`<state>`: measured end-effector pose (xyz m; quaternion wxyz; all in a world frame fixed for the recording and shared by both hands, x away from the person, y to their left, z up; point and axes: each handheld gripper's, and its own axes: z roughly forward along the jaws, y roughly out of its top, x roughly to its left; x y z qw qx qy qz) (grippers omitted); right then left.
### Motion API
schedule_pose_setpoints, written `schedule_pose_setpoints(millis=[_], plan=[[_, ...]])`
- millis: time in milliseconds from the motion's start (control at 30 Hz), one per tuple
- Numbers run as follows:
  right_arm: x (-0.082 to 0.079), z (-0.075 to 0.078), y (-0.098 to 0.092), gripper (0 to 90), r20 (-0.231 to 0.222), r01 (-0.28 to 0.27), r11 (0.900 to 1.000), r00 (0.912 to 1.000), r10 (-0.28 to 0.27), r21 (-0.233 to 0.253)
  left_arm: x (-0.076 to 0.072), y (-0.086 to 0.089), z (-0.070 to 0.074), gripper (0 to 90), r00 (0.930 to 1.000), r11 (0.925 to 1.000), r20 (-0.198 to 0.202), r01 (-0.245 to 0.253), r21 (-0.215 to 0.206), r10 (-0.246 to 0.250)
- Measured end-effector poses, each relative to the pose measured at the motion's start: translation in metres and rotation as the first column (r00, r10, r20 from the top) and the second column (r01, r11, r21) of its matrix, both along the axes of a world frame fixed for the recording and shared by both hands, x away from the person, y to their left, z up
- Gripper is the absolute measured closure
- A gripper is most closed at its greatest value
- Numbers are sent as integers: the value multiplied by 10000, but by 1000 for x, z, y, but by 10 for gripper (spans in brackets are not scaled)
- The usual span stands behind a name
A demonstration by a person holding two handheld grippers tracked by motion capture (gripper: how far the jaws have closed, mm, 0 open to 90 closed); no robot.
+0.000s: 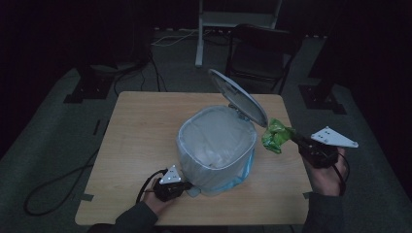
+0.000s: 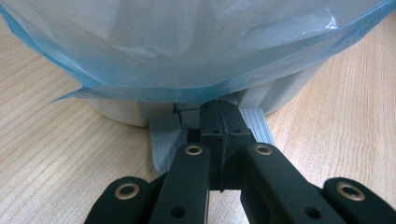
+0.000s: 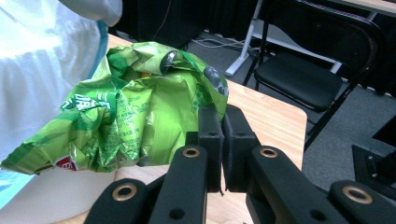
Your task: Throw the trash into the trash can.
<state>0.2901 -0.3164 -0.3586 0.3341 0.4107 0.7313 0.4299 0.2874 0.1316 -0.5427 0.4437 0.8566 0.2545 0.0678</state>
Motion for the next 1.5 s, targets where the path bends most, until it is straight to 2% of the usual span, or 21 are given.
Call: schedule_pose_setpoints(millis=[500, 967, 1500], plan=[[-16, 9, 3, 873, 225, -377, 9993, 9990, 375, 82, 0, 0, 0, 900, 10000, 10000, -7, 1, -5, -1], [-26, 16, 8, 873, 317, -1026, 9944, 9943, 1018, 245, 0, 0, 0, 900, 10000, 10000, -2, 0, 1, 0], [-42, 23, 13, 873, 322, -1514, 9885, 9880, 1512, 48, 0, 0, 0, 900, 10000, 10000, -36, 7, -8, -7]])
